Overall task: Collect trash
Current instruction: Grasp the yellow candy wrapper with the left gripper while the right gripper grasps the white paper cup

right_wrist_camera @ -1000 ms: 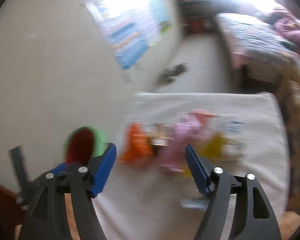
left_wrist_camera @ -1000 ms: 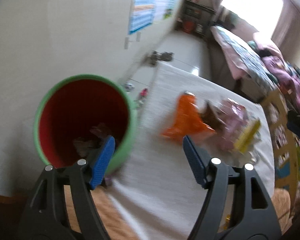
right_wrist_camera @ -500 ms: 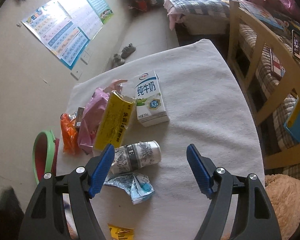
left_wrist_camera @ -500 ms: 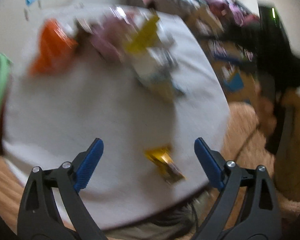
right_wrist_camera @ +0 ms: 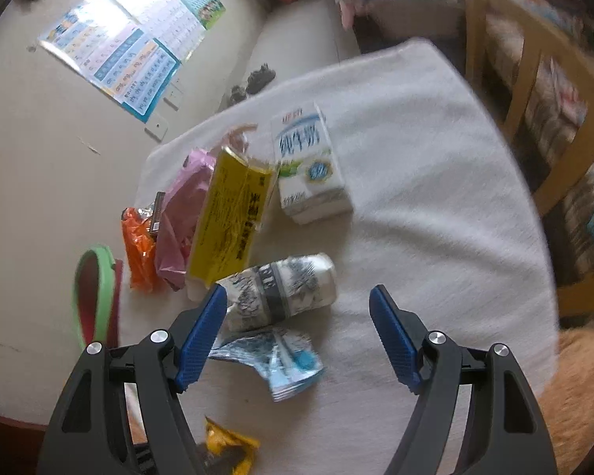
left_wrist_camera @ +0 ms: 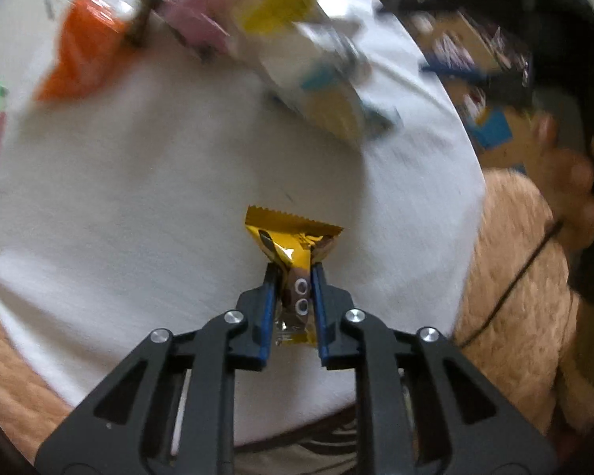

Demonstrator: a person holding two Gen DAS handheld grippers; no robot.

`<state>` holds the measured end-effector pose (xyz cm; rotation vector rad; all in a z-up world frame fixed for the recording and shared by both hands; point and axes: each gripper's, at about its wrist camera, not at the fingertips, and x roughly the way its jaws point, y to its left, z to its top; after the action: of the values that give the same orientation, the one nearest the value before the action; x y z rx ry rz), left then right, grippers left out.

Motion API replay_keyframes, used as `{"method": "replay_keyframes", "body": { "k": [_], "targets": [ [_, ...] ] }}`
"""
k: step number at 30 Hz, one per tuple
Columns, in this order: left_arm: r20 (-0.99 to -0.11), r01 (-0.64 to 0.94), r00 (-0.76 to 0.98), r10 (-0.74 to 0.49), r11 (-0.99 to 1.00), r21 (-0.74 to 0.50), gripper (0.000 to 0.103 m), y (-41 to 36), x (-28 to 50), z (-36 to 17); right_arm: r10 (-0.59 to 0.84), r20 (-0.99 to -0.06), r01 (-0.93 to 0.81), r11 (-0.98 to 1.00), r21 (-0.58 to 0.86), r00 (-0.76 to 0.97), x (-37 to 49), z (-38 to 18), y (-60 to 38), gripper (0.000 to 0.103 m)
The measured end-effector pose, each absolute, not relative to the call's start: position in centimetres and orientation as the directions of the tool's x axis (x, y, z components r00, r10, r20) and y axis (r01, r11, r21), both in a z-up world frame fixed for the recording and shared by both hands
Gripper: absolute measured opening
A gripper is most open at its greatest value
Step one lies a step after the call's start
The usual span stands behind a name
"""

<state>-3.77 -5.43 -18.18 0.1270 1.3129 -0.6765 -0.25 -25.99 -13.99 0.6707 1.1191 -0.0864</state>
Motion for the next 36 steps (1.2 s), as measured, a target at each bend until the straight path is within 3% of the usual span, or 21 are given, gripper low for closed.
{"method": "replay_keyframes", "body": {
  "k": [5,15,22,30,36],
  "targets": [
    [-0.893,0.445,0.246,-0.377,0.862,-0.242,0.017,-2.7,-1.7,-15.7,0.324,-0.846,0.464,0.725,0.509,0.423,1.1,-15.8,-25.5,0.072],
    [-0.886,0.369,0.288,-0.363,0.896,-0.247,0.017,-0.1,-0.4,-15.3,0.294,-0.872,0.540,0.694,0.476,0.391,3.2,-17.6,-25.0,0.072],
    [-0.889,0.363,0.293,-0.351,0.901,-0.236,0.017,-0.1,-0.3,-15.6,0.293,-0.848,0.496,0.708,0.503,0.441,1.8,-16.5,-25.4,0.051],
    [-0.905,0.342,0.265,-0.332,0.910,-0.234,0.018,0.3,0.0,-16.8,0.191,-0.859,0.437,0.796,0.418,0.474,0.8,-14.0,-25.4,0.043],
    [-0.904,0.321,0.264,-0.336,0.915,-0.246,0.036,0.8,0.0,-17.0,0.168,-0.854,0.414,0.819,0.399,0.492,0.8,-13.5,-25.0,0.043]
  ]
}}
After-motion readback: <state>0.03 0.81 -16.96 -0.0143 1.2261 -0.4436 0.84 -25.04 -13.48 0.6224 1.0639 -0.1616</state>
